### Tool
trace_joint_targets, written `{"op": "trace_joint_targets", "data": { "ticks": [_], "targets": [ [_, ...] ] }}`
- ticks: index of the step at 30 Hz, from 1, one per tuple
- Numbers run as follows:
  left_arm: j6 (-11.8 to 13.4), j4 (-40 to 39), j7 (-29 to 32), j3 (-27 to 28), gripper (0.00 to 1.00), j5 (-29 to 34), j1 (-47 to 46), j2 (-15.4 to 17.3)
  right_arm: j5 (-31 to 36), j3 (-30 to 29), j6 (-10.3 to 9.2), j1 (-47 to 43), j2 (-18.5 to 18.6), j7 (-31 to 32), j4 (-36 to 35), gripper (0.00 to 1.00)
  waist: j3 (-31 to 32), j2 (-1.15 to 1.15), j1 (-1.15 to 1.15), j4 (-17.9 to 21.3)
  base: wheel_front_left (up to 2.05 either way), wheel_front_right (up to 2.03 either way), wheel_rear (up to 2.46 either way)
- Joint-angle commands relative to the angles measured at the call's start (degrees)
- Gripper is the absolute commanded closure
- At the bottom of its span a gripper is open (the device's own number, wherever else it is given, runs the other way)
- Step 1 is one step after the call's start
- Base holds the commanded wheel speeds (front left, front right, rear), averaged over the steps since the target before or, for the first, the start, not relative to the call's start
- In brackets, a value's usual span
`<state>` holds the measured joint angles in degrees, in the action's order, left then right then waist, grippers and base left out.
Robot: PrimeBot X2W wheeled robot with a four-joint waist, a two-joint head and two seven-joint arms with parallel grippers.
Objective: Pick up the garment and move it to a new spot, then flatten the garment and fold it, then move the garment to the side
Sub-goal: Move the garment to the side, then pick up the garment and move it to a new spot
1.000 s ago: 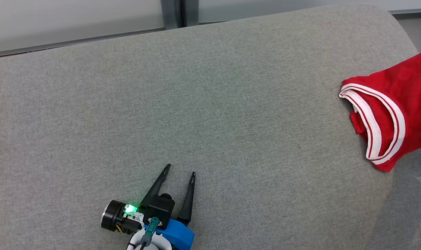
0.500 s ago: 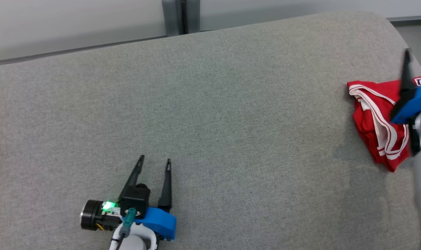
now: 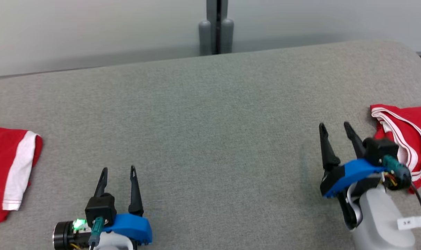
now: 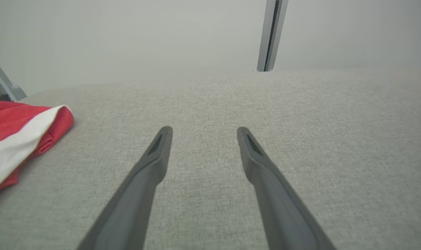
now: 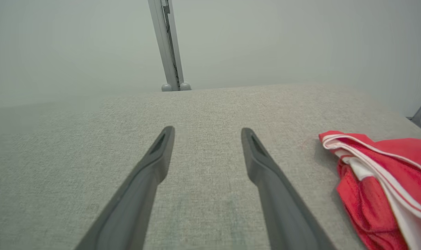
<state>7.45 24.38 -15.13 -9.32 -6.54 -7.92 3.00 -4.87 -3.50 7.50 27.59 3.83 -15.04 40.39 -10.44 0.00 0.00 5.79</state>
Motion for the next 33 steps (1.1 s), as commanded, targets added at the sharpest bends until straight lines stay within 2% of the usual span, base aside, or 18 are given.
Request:
{"op": "trace_joint_targets", "data": {
  "ticks": [1,12,21,33],
  "targets": [
    [-0.31,0.26,-0.01,0.71,0.00,-0.22,0.96,-0.08,-0.31,0.77,-0.02,-2.89,-0.18,-0.16,-0.98,0.00,0.92,0.00,0.00,-0.79,0.00,0.00,0.00],
    [-0.28,1.11,0.00,2.49,0.00,-2.06,5.10,-0.10,-1.25,3.08,-0.02,-11.48,-0.86,-0.16,-3.96,0.00,5.89,0.00,0.00,-4.36,0.00,0.00,0.00],
    [-1.44,1.76,0.00,2.02,0.00,-2.26,8.79,-0.11,-3.43,5.48,-0.02,-17.79,-0.86,-0.16,-9.24,0.00,10.18,0.00,0.00,-5.22,0.00,0.00,0.00],
    [-1.93,1.42,0.00,0.81,0.00,-1.66,9.48,-0.10,-4.04,5.68,-0.01,-19.26,-0.88,-0.16,-8.86,0.00,10.71,0.00,0.00,-6.46,0.00,0.00,0.00]
  ]
}}
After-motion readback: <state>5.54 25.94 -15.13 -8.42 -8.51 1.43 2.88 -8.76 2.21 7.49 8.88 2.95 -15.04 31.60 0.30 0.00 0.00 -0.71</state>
